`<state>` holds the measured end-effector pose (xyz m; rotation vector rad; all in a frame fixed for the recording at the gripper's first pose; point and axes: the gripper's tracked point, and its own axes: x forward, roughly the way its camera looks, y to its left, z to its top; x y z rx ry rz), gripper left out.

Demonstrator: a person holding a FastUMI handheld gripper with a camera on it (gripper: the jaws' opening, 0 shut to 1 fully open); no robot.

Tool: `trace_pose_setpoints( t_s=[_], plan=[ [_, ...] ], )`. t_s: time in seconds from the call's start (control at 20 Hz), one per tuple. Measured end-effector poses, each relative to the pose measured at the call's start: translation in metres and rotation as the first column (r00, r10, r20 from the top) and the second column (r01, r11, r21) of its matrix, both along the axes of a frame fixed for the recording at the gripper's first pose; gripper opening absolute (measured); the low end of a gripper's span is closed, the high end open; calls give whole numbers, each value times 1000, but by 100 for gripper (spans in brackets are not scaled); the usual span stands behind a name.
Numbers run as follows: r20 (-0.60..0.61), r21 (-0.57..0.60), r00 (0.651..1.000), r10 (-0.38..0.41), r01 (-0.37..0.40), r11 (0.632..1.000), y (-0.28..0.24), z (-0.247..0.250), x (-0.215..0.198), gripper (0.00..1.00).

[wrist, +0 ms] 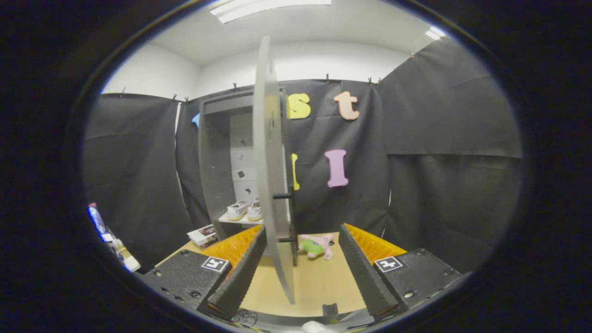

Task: Open the shoe cabinet door, grab the shoes and put them into the shoe cabinet, then close the shoe cabinet door.

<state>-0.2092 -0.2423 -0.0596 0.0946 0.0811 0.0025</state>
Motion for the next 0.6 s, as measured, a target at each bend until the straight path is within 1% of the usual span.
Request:
trace_pose_setpoints(
  t_s=[0.05, 0.25, 0.3, 0.45, 0.55, 0.6],
  plan=[
    [5, 1, 1000, -8, 8, 1000, -11, -1, 5, 100],
    [5, 24, 1000, -26, 26, 999, -34, 2, 47, 100],
    [1, 31, 1000, -20, 20, 999, -33, 0, 54, 100],
    [-14, 42, 999, 29, -28, 999, -17, -3, 79, 99],
    [-21, 38, 999, 42, -41, 998, -8, -4, 86, 99],
    [-10, 27, 1000, 26, -26, 999, -8, -1, 85, 99]
  ],
)
